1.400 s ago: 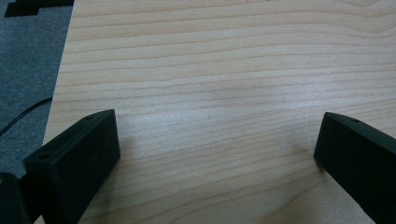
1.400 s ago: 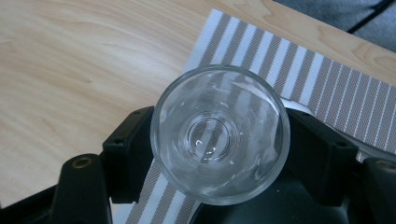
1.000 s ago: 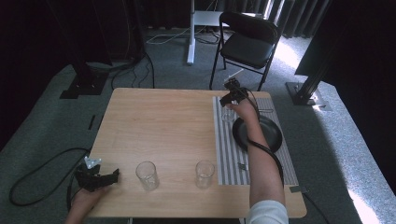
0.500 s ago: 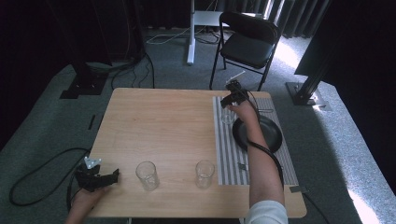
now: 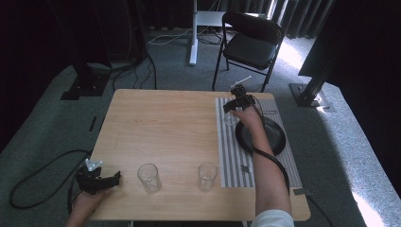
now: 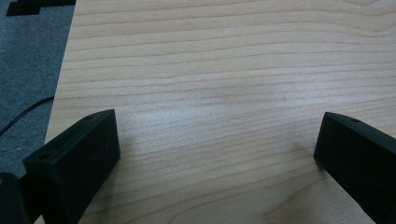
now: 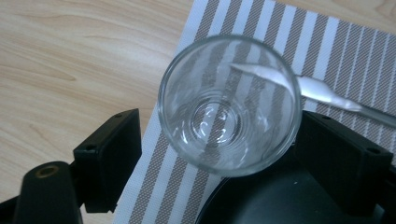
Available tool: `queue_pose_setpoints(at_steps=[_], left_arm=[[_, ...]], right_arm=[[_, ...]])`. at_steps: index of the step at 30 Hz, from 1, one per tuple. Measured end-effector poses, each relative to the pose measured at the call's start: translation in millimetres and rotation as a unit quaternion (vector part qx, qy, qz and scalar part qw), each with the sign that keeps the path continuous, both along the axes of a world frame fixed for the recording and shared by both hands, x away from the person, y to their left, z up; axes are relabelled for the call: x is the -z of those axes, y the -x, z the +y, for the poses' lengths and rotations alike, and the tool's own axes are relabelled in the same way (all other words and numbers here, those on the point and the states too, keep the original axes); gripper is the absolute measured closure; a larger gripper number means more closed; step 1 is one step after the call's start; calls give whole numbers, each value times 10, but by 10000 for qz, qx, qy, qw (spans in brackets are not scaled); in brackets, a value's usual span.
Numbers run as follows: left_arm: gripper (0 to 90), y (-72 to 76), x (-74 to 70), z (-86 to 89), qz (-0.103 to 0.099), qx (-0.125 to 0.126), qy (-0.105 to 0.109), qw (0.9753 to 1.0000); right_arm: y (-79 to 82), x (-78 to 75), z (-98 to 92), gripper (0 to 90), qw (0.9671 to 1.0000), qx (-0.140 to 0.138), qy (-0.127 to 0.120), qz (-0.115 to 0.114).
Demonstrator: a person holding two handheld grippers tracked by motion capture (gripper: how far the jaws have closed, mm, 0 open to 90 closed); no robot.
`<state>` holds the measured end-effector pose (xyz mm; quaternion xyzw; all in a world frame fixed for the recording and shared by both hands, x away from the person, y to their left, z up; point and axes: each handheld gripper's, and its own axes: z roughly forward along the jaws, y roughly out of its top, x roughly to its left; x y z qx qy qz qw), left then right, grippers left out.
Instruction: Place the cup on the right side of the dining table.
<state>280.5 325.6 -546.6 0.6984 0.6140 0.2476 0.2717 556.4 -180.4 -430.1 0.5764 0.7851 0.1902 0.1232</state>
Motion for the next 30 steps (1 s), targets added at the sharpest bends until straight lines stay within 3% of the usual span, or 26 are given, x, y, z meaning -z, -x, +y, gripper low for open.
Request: queue_pose_setpoints(at_steps=[10, 30], left_arm=[[6, 0, 0, 0, 1, -1, 0, 10000], [6, 0, 0, 0, 1, -2, -2, 10000]], right_arm=[[169, 38, -50, 147, 9996, 5, -254, -121], [432, 178, -101, 147, 9987, 0, -401, -305]])
